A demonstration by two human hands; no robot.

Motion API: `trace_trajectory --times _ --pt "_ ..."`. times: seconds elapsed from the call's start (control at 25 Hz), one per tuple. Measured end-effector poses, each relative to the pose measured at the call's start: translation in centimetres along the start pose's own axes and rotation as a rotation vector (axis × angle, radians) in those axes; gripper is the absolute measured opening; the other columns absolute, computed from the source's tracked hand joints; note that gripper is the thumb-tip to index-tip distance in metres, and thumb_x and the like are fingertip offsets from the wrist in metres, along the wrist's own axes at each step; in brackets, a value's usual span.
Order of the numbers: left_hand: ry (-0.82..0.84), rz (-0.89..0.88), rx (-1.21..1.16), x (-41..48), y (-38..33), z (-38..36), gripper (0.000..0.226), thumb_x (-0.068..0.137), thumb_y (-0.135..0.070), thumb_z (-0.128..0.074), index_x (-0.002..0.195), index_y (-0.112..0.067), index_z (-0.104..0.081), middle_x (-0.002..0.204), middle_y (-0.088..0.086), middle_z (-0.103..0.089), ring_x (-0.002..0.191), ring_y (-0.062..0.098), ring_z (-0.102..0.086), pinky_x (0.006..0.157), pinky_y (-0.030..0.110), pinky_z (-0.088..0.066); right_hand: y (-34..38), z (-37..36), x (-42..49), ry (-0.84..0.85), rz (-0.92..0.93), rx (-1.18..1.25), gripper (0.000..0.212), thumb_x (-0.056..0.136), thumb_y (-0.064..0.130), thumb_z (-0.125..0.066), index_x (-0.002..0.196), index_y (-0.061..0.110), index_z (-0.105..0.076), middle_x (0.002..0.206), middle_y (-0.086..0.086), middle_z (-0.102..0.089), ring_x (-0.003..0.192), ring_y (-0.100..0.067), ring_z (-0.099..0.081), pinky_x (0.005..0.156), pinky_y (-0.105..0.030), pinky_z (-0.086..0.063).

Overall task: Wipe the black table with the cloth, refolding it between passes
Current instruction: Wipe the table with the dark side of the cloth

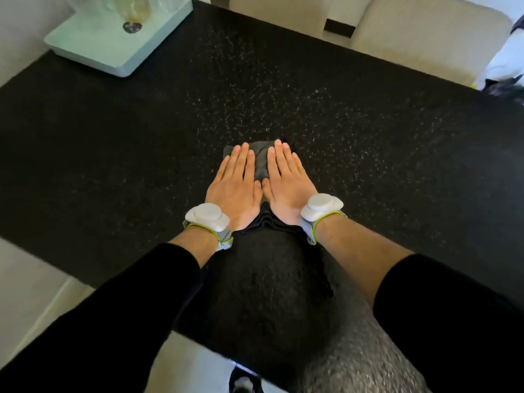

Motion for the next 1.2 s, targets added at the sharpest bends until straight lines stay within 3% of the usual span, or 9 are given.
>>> trace_trajectory --times 0.36,0.68,0.8,1.2 --pt "-0.012 0.111 -0.025 -12.5 -4.7 0.9 0.069 0.1 -0.038 -0.01 0.156 0.001 -0.021 0.166 0.017 -0.017 0.155 0.028 -0.013 0.126 0.042 -0.015 3.1 -0.6 -11.3 0.025 0.112 -0.022 0.076 0.098 0.042 -0.005 0.156 -0.007 -0.009 0.166 -0.025 -0.003 0.155 -0.037 -0.002 0.127 -0.047 -0.007" --pt "-0.033 0.171 -0.018 -21.8 -8.4 1.4 0.067 0.102 -0.037 -0.015 0.156 0.002 -0.023 0.165 0.018 -0.018 0.155 0.028 -0.014 0.125 0.042 -0.016 5.4 -1.1 -20.2 0.005 0.168 -0.033 0.072 0.1 0.038 -0.013 0.154 -0.009 -0.018 0.163 -0.029 -0.012 0.153 -0.041 -0.011 0.125 -0.051 -0.016" --pt "-0.025 0.15 -0.032 -24.8 -9.4 1.7 0.065 0.103 -0.036 -0.016 0.156 0.003 -0.022 0.165 0.02 -0.018 0.155 0.029 -0.014 0.125 0.043 -0.017 6.3 -1.1 -23.2 0.021 0.193 -0.051 0.07 0.102 0.037 -0.015 0.155 -0.009 -0.015 0.164 -0.029 -0.008 0.154 -0.04 -0.007 0.125 -0.051 -0.015" --pt "-0.008 0.081 -0.018 -22.4 -2.7 1.9 0.063 0.103 -0.033 -0.017 0.158 0.0 -0.017 0.167 0.016 -0.012 0.156 0.025 -0.009 0.125 0.041 -0.016 10.3 -1.9 -18.3 -0.01 0.102 -0.058 0.071 0.101 0.038 -0.013 0.156 -0.007 -0.011 0.165 -0.027 -0.005 0.155 -0.037 -0.003 0.126 -0.05 -0.013"
Point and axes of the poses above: each hand's wrist, its own x-axis towards the middle knuckle, its own z-axis out of the back of the hand, y = z × x, the point moved 4 cm from there along x, towards the middle knuckle
